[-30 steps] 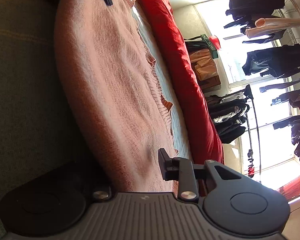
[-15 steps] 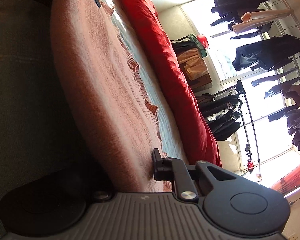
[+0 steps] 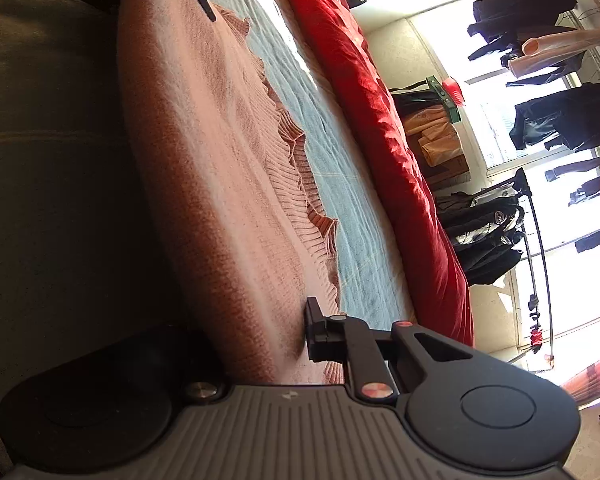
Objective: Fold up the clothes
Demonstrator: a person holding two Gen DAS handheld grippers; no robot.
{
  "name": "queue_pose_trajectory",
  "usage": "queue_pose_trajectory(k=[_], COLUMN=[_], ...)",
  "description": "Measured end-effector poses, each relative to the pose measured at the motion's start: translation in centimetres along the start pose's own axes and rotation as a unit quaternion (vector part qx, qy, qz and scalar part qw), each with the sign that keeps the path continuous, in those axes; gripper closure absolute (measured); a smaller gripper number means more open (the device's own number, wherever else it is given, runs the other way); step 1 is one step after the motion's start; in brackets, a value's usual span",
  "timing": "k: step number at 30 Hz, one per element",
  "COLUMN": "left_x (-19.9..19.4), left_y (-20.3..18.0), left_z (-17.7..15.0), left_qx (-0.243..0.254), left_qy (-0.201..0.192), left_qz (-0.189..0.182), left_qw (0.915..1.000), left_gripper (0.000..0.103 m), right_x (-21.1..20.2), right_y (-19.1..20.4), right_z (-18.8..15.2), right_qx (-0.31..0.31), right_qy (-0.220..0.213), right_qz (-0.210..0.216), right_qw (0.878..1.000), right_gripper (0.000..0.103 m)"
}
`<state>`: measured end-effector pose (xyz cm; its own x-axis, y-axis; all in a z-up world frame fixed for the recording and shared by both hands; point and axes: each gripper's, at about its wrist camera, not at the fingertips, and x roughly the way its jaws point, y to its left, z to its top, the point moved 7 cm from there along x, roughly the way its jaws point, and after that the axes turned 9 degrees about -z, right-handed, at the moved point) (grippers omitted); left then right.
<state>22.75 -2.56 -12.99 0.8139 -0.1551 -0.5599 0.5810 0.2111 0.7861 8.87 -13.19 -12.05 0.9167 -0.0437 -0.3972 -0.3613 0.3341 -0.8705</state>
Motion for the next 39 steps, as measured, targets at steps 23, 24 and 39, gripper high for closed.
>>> queue_pose_trajectory(k=[23, 24, 39], left_x=[-6.1, -6.6, -1.8], left_y=[-4.9, -4.1, 1.0], left_z=[-3.2, -3.4, -4.4], left_qx=[-0.067, -0.090, -0.286], left_qy=[0.022, 0.020, 0.024], left_qz=[-0.159, -0.176, -0.191], left_qw=[0.9847, 0.9802, 0.9388], left_gripper=[0.065, 0.065, 0.051], right_x=[-7.4, -7.9, -6.2], right_y=[4.1, 3.6, -0.8], right_z=[-6.0, -6.5, -7.9], right_qx=[0.117, 0.135, 0.375], right_qy=[0.073, 0.074, 0.070], right_qz=[0.132, 0.146, 0.203], right_qw=[0.982, 0.977, 0.902], right_gripper=[0.041, 0.041, 0.032])
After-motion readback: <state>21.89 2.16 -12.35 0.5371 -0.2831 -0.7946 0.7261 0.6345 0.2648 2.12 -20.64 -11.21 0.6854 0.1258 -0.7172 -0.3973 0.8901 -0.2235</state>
